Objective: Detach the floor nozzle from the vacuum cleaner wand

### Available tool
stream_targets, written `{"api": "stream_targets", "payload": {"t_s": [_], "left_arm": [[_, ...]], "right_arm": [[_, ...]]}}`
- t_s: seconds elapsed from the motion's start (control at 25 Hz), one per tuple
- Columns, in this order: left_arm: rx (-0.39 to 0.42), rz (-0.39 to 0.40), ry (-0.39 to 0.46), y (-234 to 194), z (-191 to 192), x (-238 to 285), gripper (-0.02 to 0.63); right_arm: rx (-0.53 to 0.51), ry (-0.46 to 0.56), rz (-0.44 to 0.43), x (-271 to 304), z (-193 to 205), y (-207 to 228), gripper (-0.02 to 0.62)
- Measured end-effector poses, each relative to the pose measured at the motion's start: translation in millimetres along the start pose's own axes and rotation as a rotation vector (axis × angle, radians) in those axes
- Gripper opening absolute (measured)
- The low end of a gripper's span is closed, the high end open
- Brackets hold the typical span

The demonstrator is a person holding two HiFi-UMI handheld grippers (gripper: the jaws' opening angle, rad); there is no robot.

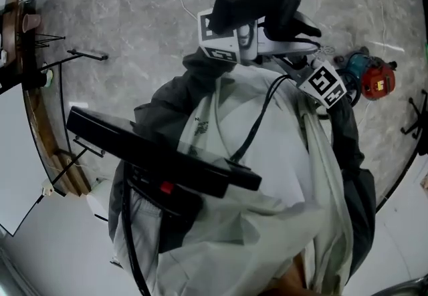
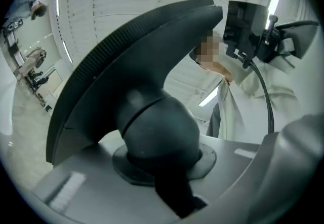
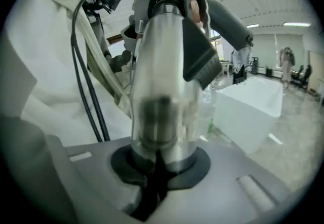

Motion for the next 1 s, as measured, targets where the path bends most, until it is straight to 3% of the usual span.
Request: {"api": "stream_targets", "payload": {"t_s": [0.08, 0.12, 0.2, 0.36, 0.44, 0.52, 0.6, 0.68, 0.76, 0.88, 0.96, 1.0], "left_arm": [[-0.026, -0.015, 0.023, -4, 2, 0, 0.083], [-0.05, -0.061, 0.048, -9, 3, -1, 0.086], [-0.089, -0.2, 0.09, -19, 5, -5, 0.084], [-0.149, -0.505, 0.078, -32, 7, -20, 0.074], [-0.185, -0.621, 0.076, -35, 7, -27, 0.072], [-0.194, -0.674, 0.076, -35, 5, -30, 0.072], [-0.176, -0.639, 0.072, -32, 1, -29, 0.072], [-0.136, -0.53, 0.073, -27, -6, -27, 0.072], [-0.081, -0.355, 0.081, -14, -15, -25, 0.075], [0.003, -0.018, 0.066, 10, -27, -10, 0.074], [0.015, 0.073, 0.061, 10, -33, 3, 0.074], [0.004, 0.065, 0.066, 5, -34, 7, 0.074]], "right_arm": [[0.006, -0.013, -0.059, -1, 1, 3, 0.043], [0.028, -0.015, -0.038, 0, 2, 6, 0.043], [0.096, -0.013, 0.094, 3, 4, 11, 0.043], [0.188, -0.039, 0.444, 15, 1, 16, 0.038], [0.195, -0.067, 0.535, 20, -3, 17, 0.038], [0.193, -0.079, 0.578, 22, -6, 18, 0.038], [0.181, -0.069, 0.579, 22, -10, 16, 0.038], [0.152, -0.044, 0.511, 19, -16, 12, 0.038], [0.103, 0.008, 0.34, 13, -24, 3, 0.039], [0.022, 0.079, -0.032, -1, -32, -10, 0.038], [-0.002, 0.082, -0.156, -11, -32, -8, 0.04], [0.008, 0.085, -0.154, -14, -32, -4, 0.04]]}}
Point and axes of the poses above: the fingertips, and each gripper's own axes: x forward along the fingers, y to its right, z out of its underside, the point moved 8 cm from there along -x, backward along the fingers, and after that the axes turned 7 degrees about -y, right-handed, at the moved point
